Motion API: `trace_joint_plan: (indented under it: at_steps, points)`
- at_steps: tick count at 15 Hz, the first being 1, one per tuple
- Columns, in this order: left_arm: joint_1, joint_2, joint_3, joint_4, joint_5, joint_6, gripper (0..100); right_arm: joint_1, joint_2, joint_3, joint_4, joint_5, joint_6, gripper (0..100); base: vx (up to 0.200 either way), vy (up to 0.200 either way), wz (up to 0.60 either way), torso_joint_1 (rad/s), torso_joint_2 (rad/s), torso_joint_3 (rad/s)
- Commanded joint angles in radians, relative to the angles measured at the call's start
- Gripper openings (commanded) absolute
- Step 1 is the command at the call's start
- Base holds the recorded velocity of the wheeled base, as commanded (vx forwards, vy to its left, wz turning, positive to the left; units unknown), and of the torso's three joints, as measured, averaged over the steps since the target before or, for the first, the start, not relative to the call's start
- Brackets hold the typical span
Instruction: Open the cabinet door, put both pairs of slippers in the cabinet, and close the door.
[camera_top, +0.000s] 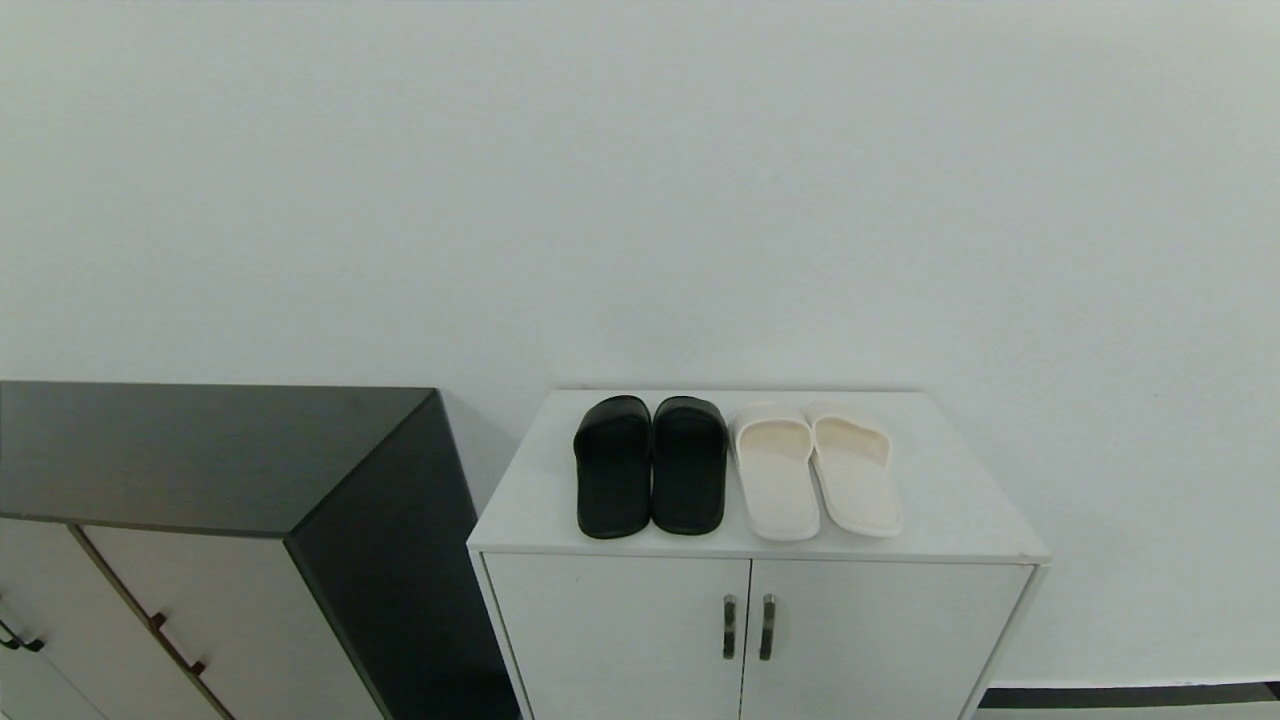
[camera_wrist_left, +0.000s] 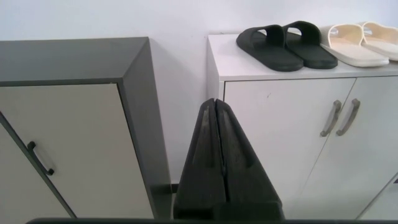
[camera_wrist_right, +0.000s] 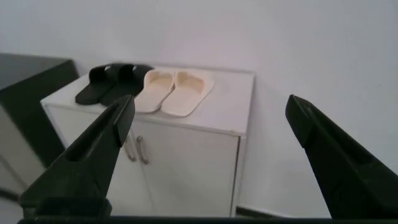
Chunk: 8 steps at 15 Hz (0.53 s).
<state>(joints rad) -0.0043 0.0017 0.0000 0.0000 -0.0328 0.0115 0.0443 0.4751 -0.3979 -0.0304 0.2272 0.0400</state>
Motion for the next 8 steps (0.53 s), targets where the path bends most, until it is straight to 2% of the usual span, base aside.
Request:
trace_joint_plan:
  at_steps: [1, 2, 3, 4, 6, 8]
  points:
    - [0.0, 0.0, 0.0, 0.0, 0.001, 0.001, 0, 0.212, 0.453, 0.042, -0.221, -0.043, 0.095, 100, 0.0, 0.0, 0.0, 0.0, 0.0, 0.0]
    - [0.0, 0.0, 0.0, 0.0, -0.001, 0.001, 0, 0.322, 0.534, 0.03, -0.293, -0.151, 0.149, 100, 0.0, 0.0, 0.0, 0.0, 0.0, 0.0]
    - [0.0, 0.0, 0.0, 0.0, -0.001, 0.001, 0, 0.476, 0.632, -0.001, -0.362, -0.339, 0.216, 100, 0.0, 0.0, 0.0, 0.0, 0.0, 0.0]
    - [0.0, 0.0, 0.0, 0.0, -0.001, 0.001, 0, 0.591, 0.711, -0.039, -0.376, -0.483, 0.256, 100, 0.0, 0.0, 0.0, 0.0, 0.0, 0.0]
    - [0.001, 0.0, 0.0, 0.0, -0.001, 0.001, 0, 0.694, 0.858, -0.147, -0.376, -0.628, 0.313, 100, 0.0, 0.0, 0.0, 0.0, 0.0, 0.0]
    - [0.0, 0.0, 0.0, 0.0, -0.001, 0.001, 0, 0.73, 0.988, -0.233, -0.378, -0.689, 0.32, 100, 0.0, 0.0, 0.0, 0.0, 0.0, 0.0]
